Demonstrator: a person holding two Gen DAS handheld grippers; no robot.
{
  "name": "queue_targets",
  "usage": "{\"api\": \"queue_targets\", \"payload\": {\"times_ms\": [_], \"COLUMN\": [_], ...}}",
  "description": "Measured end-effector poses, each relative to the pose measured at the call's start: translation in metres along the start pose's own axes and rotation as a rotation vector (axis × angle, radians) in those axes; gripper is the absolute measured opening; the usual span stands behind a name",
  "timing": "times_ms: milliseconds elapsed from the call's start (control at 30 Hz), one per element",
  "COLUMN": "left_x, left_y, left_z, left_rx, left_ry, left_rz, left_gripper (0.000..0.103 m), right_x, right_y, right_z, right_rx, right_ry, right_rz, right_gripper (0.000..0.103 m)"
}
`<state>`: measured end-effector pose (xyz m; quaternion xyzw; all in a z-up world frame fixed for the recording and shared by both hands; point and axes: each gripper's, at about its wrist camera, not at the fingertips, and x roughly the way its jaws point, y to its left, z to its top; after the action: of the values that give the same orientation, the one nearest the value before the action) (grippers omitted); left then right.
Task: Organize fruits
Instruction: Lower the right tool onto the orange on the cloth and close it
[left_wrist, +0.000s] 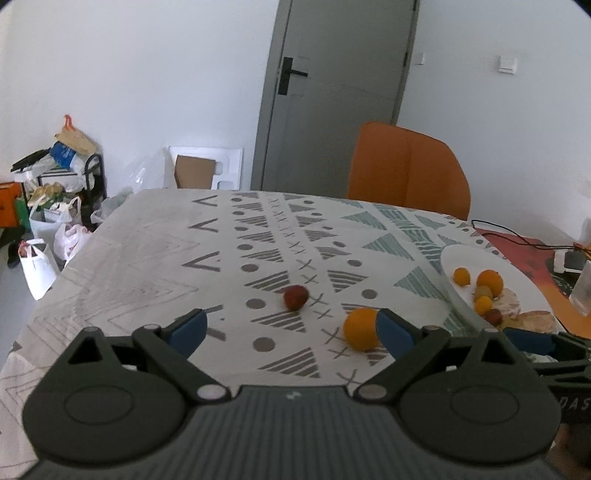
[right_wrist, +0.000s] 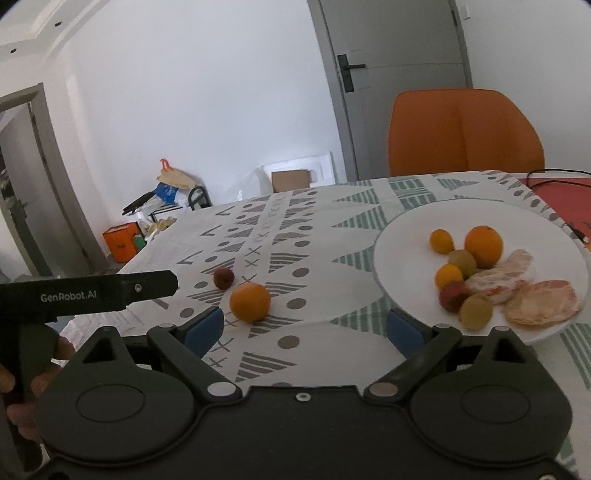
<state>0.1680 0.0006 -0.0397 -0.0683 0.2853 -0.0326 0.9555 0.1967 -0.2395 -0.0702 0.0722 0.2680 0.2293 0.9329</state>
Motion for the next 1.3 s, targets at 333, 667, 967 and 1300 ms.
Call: {"api": "queue_targets", "payload": {"times_ms": [333,667,967,1300], "left_x": [0.012,0.019,0.010,0.002], "left_y": [0.024,0.053,0.077,0.068], "left_z": [-0.002,-0.003,-0.003,0.003], "left_rx": [-0.057,-0.098,-0.123,-0.093], "left_ry": [0.027,0.047,0.042,0.029], "left_rz": [0.020,0.059,0.117,0.124], "left_gripper": [0.097,0.097,0.097,0.097], "right_x": [0.025,0.057,0.077,0.072], "right_y": [0.014,0.030,0.043,0.042], "right_z": [0.004,0.005,0.005,0.008], "right_rx": [-0.034,-0.054,-0.081,-0.078], "right_ry": [0.047,0.117,0.158,0.149], "right_rz": [0.006,0.032,0.043,0.062], "right_gripper": [0.095,0.084,0.073,0.032]}}
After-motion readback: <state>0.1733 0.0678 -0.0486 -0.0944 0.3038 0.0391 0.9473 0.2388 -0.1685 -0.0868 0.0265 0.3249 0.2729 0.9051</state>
